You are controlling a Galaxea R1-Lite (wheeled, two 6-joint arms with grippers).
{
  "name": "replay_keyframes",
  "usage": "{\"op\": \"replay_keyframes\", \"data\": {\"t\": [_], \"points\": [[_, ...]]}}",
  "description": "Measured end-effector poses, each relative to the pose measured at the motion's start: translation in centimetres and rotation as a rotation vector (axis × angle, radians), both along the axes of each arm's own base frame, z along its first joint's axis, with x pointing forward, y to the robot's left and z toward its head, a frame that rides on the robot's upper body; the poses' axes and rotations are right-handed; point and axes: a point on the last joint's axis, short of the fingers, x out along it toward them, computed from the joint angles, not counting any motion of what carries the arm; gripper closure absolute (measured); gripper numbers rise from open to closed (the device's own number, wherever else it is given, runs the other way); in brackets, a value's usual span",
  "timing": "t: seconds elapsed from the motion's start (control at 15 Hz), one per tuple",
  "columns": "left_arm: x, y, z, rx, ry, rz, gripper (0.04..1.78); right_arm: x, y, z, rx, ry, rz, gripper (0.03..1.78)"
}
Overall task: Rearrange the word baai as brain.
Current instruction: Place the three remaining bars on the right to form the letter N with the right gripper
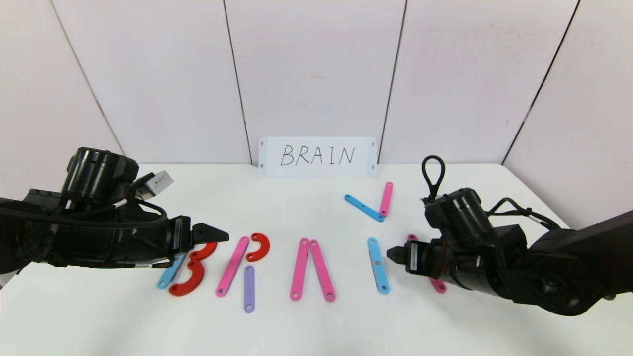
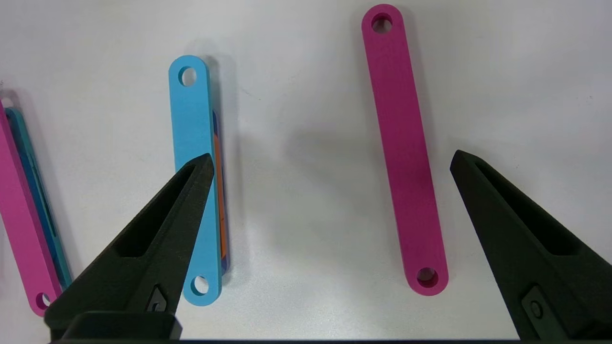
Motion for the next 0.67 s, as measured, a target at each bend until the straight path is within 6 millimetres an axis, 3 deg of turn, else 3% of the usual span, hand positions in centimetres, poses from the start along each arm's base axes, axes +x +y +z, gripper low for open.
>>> {"op": "replay_keyframes", "data": {"t": [0.67], "points": [[-0.01,0.00,0.02,0.000,-0.001,0.001,0.08,0.12,0.19,-0.17,0.067,0.033,0.015,0.07]]}}
